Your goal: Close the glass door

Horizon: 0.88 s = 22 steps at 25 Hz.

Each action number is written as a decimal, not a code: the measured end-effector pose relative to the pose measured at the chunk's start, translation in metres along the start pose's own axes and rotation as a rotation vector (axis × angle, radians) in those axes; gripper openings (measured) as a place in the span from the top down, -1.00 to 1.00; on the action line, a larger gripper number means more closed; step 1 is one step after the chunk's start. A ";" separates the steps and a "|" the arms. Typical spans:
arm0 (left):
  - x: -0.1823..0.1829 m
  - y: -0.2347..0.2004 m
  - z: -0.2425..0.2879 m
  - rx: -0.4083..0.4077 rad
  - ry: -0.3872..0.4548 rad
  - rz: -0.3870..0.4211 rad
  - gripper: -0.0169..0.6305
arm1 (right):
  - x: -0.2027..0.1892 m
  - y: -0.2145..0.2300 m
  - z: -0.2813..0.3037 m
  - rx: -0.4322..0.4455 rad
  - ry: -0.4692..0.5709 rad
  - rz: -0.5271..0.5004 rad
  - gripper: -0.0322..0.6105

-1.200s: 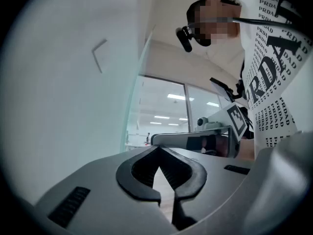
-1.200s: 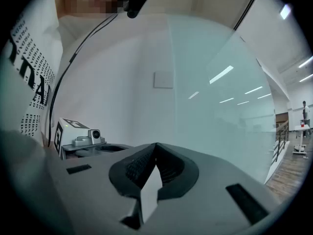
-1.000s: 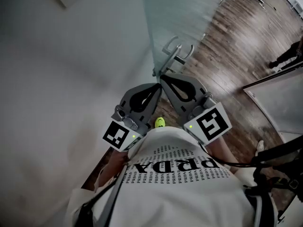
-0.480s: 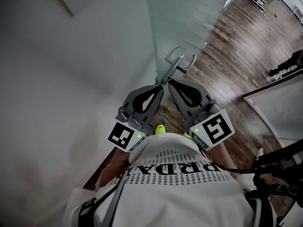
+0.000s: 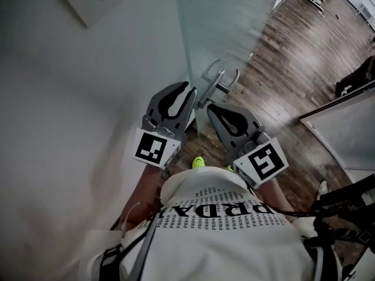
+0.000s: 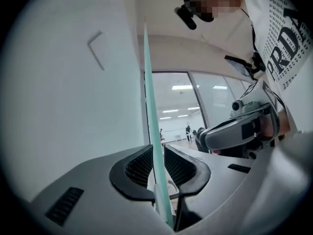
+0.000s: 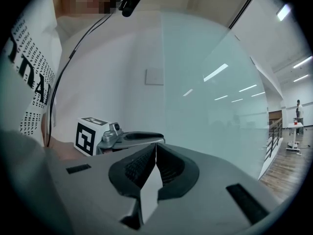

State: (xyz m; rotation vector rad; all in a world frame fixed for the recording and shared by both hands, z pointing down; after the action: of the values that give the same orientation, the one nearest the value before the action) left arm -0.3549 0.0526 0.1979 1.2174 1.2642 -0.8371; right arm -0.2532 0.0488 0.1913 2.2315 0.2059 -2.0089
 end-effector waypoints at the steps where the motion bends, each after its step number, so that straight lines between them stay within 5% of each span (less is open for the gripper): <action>1: 0.001 -0.001 0.004 -0.007 0.000 0.005 0.76 | 0.000 0.001 -0.001 -0.002 -0.003 -0.001 0.90; 22: 0.000 0.002 0.018 -0.066 -0.001 -0.015 0.83 | -0.022 0.004 -0.001 -0.060 -0.085 0.028 0.90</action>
State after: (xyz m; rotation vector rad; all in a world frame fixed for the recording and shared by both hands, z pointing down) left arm -0.3493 0.0361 0.1960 1.1558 1.2915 -0.8009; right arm -0.2539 0.0447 0.2128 2.0971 0.2216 -2.0505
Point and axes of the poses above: the fingertips, and each gripper's own axes: z forward along the fingers, y to its right, x out of its top, the point moved 4 cm from there along -z, backward along the fingers, and after that the axes turned 7 degrees about y, right-handed, at the moved point
